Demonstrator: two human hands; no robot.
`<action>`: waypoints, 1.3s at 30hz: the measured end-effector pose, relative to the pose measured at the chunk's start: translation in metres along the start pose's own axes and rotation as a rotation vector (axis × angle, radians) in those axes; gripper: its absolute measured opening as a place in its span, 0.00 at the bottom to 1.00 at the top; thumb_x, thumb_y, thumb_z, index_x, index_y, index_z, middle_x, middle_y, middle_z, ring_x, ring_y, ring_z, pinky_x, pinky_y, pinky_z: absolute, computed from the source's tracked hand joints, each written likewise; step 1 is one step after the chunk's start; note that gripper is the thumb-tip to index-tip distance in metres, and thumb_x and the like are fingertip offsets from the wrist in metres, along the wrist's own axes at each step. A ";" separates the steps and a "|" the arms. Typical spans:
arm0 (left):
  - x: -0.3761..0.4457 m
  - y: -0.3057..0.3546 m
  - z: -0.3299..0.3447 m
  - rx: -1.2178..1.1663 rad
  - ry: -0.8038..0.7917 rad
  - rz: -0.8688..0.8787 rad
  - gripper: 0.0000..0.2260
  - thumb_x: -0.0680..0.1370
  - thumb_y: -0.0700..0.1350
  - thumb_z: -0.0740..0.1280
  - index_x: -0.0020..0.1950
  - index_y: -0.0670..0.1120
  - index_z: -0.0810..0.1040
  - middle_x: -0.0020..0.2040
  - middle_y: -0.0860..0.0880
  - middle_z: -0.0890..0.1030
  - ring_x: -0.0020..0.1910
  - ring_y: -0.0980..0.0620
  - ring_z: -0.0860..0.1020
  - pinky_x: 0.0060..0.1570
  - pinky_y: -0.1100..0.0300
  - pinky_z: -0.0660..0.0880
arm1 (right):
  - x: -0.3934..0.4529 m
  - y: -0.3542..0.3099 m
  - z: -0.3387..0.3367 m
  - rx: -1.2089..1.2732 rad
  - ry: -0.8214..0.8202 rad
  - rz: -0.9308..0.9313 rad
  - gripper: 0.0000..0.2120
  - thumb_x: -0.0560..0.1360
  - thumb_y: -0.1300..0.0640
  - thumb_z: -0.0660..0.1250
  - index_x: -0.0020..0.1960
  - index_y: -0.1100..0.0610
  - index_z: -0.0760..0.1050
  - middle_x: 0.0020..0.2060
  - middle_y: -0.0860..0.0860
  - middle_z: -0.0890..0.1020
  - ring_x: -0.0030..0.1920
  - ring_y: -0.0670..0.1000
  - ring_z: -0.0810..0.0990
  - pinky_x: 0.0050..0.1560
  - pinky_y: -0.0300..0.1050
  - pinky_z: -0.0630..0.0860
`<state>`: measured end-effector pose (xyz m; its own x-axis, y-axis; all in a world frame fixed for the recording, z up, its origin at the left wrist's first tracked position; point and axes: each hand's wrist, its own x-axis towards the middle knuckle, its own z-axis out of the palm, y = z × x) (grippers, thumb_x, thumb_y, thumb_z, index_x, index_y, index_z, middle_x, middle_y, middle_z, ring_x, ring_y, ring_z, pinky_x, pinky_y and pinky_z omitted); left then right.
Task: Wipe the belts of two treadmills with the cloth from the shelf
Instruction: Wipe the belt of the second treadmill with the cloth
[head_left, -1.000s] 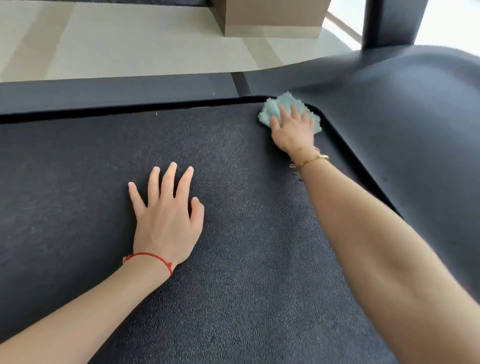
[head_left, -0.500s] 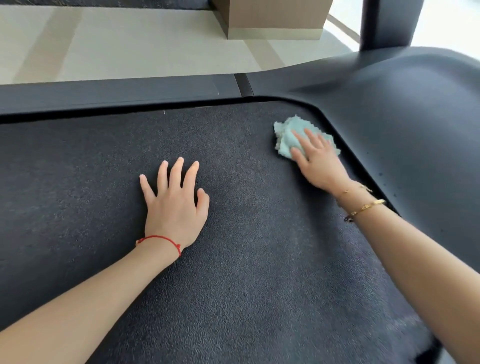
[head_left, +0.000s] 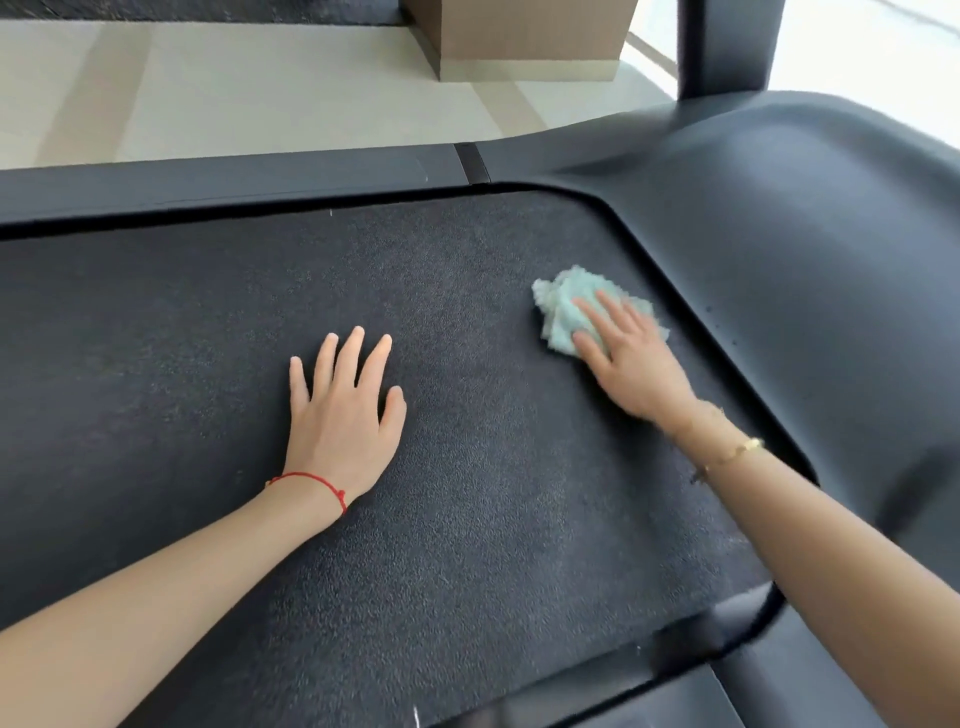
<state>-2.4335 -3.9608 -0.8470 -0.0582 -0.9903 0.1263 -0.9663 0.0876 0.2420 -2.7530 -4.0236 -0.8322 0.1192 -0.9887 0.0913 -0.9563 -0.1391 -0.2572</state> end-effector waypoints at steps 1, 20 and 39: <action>-0.009 -0.001 -0.002 0.010 -0.001 0.008 0.27 0.81 0.55 0.48 0.79 0.49 0.61 0.79 0.45 0.60 0.79 0.43 0.56 0.75 0.37 0.51 | 0.006 0.001 0.001 -0.006 0.016 0.087 0.25 0.82 0.42 0.50 0.77 0.47 0.59 0.78 0.53 0.58 0.78 0.58 0.53 0.78 0.52 0.46; -0.029 0.000 -0.003 -0.001 0.034 0.008 0.29 0.79 0.56 0.47 0.78 0.49 0.64 0.78 0.45 0.63 0.78 0.42 0.58 0.75 0.37 0.51 | -0.012 0.010 -0.008 -0.048 -0.005 0.236 0.25 0.83 0.44 0.50 0.79 0.46 0.55 0.79 0.53 0.55 0.78 0.59 0.49 0.77 0.55 0.42; -0.029 -0.003 -0.002 -0.021 0.036 0.015 0.25 0.82 0.53 0.55 0.79 0.50 0.60 0.79 0.45 0.60 0.79 0.43 0.55 0.76 0.38 0.47 | -0.152 -0.076 0.002 -0.009 -0.095 -0.100 0.28 0.79 0.39 0.47 0.78 0.44 0.57 0.78 0.49 0.57 0.78 0.57 0.52 0.78 0.53 0.43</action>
<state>-2.4286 -3.9322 -0.8492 -0.0635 -0.9844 0.1641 -0.9599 0.1052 0.2599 -2.6983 -3.8625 -0.8283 0.2382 -0.9709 0.0245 -0.9408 -0.2369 -0.2425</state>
